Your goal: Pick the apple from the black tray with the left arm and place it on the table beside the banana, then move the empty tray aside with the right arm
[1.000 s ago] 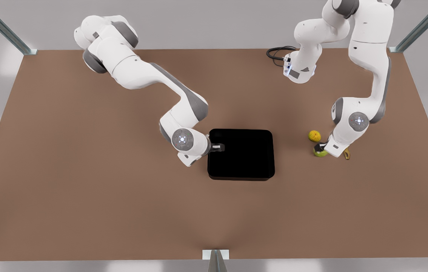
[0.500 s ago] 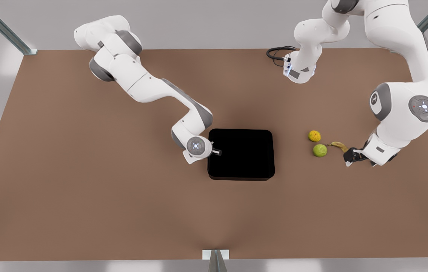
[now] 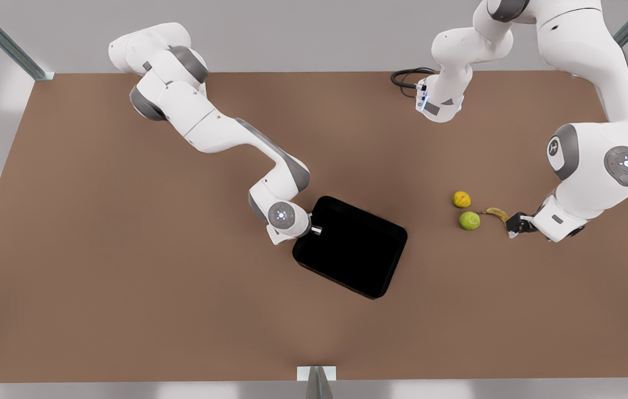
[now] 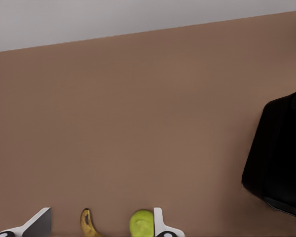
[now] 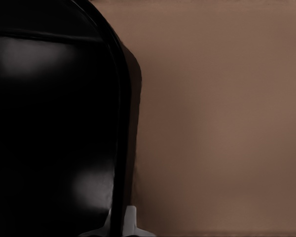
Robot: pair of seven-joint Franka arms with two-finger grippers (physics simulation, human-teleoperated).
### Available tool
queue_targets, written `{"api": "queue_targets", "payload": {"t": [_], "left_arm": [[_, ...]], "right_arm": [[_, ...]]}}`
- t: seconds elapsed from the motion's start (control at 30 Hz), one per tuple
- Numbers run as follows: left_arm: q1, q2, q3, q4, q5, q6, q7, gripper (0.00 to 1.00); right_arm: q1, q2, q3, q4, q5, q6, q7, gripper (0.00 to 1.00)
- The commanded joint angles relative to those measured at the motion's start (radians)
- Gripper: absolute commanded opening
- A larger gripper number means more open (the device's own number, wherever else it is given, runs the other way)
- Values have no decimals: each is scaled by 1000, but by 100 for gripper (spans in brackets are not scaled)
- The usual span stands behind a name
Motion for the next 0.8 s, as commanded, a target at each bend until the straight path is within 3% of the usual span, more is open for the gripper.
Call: {"api": "queue_targets", "payload": {"t": [0.0, 0.2, 0.37, 0.47, 0.57, 0.7, 0.77], "left_arm": [[2, -1, 0, 2, 3, -6, 79, 100], [0, -1, 0, -3, 60, -6, 74, 100], [0, -3, 0, -4, 60, -7, 71, 100], [0, -1, 0, -4, 60, -7, 71, 100], [0, -1, 0, -4, 60, -7, 71, 100], [2, -3, 0, -4, 60, -6, 73, 100], [0, -1, 0, -4, 60, -6, 70, 100]], "right_arm": [[0, -21, 6, 2, -4, -12, 25, 8], [-1, -80, 7, 2, -4, -80, -10, 6], [-63, -195, -17, 2, -1, -311, -211, 6], [-83, -293, -106, 2, 3, -485, -426, 6], [-90, -341, -332, 2, 109, -586, -788, 6], [-92, -354, -520, 3, 141, -621, -1104, 6], [-98, -351, -565, 20, 143, -621, -1193, 6]]}}
